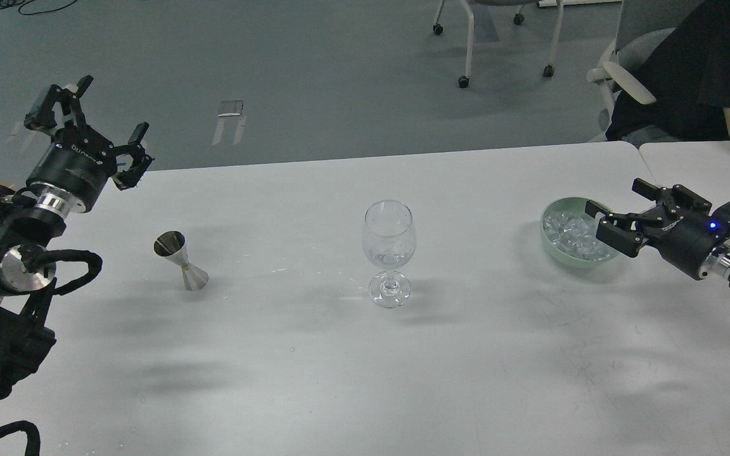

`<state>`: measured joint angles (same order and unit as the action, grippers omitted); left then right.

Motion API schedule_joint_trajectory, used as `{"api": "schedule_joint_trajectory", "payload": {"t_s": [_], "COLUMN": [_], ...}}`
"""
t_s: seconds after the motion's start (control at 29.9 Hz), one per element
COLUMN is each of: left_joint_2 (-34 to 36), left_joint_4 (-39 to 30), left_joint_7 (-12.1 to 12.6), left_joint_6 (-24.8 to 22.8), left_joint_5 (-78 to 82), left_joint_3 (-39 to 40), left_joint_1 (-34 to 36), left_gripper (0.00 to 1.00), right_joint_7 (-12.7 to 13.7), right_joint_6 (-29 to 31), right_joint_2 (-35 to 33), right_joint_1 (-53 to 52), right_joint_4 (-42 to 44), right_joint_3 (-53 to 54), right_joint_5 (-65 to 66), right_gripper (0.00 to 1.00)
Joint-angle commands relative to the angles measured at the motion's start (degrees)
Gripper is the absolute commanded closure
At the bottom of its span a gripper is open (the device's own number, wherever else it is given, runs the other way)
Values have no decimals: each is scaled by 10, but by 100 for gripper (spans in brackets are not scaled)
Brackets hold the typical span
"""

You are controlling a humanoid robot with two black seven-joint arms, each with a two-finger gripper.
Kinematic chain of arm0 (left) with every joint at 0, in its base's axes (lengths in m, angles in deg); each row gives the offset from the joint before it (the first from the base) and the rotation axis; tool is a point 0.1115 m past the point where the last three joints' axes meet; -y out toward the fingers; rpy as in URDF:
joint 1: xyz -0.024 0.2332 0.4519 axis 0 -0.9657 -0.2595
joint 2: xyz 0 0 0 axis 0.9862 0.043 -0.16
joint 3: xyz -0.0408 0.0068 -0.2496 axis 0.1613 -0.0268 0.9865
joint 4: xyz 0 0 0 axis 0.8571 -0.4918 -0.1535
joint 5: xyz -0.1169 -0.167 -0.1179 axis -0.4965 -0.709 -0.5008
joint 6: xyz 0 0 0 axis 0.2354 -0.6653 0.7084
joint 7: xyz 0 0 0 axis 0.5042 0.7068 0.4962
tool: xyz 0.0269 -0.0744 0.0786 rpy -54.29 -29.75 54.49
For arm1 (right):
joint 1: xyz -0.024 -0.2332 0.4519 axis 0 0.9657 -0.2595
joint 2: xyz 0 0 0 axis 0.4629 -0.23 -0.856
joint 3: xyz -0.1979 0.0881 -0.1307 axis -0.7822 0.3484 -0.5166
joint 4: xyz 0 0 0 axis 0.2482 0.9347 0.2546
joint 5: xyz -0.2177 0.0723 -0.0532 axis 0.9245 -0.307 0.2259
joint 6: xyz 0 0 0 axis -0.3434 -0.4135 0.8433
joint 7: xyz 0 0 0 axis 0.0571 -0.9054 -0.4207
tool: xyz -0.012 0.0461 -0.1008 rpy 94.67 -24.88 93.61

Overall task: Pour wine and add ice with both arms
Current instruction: 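Reach the right gripper into the green bowl and grasp ice cubes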

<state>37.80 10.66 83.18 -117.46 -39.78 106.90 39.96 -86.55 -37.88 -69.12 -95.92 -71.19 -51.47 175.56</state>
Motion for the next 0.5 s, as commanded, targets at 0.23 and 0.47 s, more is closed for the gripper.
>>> {"api": "schedule_joint_trajectory", "payload": {"t_s": [0.23,0.47], "left_joint_2": [-2,-6], "left_joint_4": [-1,0], "left_joint_7": [0,0], "left_joint_6": [0,0], "left_joint_5": [0,-1], "left_joint_3": [0,0], "left_joint_1": [-1,-1], "left_gripper": [2,2], "right_joint_7": [-15,-11], "right_joint_6": [31,48], "right_joint_2": [57,57], "right_joint_1": [-22,-48], "right_joint_4": [58,61], "right_joint_3": [-21,-51], "right_joint_5": [3,3], "right_gripper": [4,22]}}
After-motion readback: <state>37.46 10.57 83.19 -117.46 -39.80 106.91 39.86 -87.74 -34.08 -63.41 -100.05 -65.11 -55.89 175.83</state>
